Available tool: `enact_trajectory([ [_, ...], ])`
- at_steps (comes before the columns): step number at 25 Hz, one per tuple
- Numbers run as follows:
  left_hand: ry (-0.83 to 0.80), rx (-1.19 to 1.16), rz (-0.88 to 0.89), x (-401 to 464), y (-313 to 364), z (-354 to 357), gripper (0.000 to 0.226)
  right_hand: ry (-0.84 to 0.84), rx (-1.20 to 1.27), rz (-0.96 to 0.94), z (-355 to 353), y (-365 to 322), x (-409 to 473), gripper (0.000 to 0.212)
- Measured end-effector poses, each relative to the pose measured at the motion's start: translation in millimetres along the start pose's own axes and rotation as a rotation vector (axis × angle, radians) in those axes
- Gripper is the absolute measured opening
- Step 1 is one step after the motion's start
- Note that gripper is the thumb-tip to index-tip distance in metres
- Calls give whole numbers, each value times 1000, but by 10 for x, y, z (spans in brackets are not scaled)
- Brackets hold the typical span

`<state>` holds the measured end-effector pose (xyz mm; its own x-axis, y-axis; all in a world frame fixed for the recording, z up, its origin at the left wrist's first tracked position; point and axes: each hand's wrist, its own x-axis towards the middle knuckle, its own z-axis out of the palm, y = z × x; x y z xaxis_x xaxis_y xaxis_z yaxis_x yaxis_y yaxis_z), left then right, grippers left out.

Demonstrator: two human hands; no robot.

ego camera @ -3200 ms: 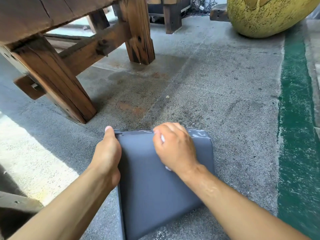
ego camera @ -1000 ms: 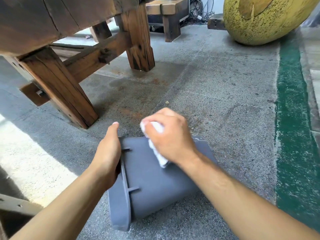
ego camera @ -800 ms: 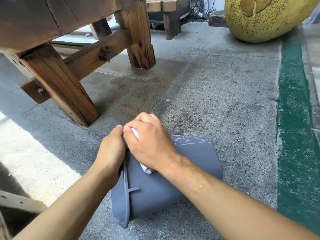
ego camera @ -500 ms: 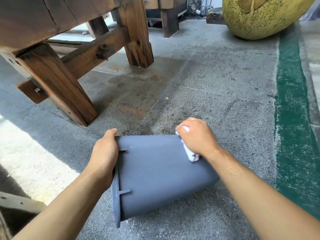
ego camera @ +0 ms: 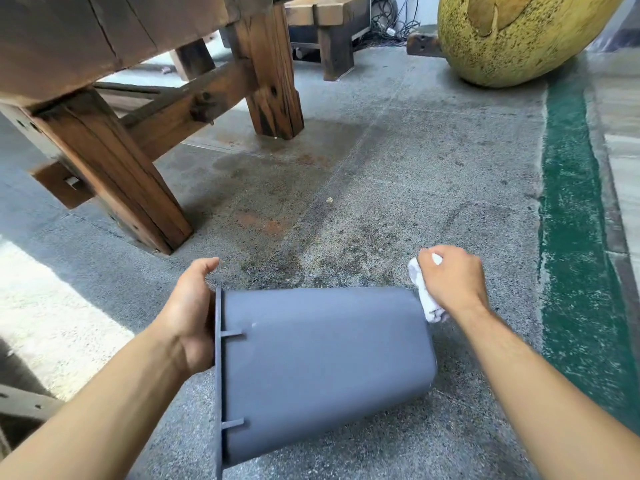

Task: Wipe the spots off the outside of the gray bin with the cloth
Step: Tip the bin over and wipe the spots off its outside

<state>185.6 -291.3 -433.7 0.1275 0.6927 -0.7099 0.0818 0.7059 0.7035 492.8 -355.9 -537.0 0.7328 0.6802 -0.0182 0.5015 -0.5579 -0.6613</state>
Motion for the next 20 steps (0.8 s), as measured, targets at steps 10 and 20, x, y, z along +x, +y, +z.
enact_trajectory([
  [10, -130, 23, 72, 23, -59, 247, 31, -145, 312, -685, 320, -1303, -715, 17],
  [20, -56, -31, 20, 227, -264, 195, 55, -20, 216, -811, 1055, -770, -999, 17],
])
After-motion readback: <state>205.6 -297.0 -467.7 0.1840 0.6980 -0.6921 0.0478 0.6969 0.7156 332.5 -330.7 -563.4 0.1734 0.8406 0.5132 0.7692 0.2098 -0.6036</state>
